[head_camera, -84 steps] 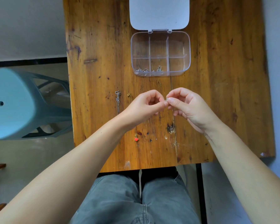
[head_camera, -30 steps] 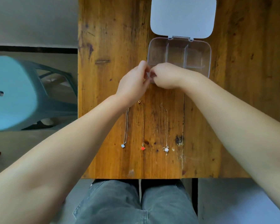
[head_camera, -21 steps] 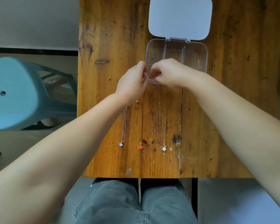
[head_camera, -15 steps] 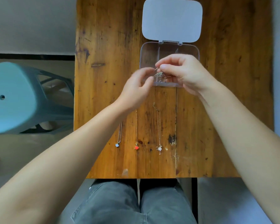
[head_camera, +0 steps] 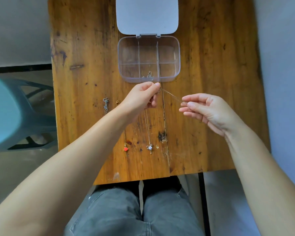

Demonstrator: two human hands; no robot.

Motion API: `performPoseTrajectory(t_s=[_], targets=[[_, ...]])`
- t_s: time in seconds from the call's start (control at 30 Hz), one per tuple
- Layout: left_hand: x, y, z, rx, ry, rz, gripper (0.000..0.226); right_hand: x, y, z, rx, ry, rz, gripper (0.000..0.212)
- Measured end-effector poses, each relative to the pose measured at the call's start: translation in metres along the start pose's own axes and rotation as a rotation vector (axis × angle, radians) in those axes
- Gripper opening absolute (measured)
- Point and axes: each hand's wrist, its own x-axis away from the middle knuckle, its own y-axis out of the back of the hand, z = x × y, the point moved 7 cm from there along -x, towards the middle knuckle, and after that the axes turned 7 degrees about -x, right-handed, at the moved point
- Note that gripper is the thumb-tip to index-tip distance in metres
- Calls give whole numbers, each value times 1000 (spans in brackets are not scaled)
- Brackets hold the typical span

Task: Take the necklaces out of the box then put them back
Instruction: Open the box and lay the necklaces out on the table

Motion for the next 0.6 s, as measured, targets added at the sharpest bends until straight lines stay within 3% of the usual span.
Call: performPoseTrajectory(t_s=[0.13,0.23,0.4,0.5,0.6], targets=[[-28,-19,-5,-563,-49,-76,29,22,13,-61,125,-178,-131,11],[-42,-47,-4,-879,-134,-15,28,35,9,-104,182,-237,-223,6],[-50,-64,9,-1027,-144,-9,20,41,-2,-136,254,-225,-346,6],[-52,-67,11,-1136,-164,14,17,41,-9,-129,477,-159,-348,8],[-45,-64,6,-1182,-236,46,18,37,-16,-118,758,-201,-243,14]])
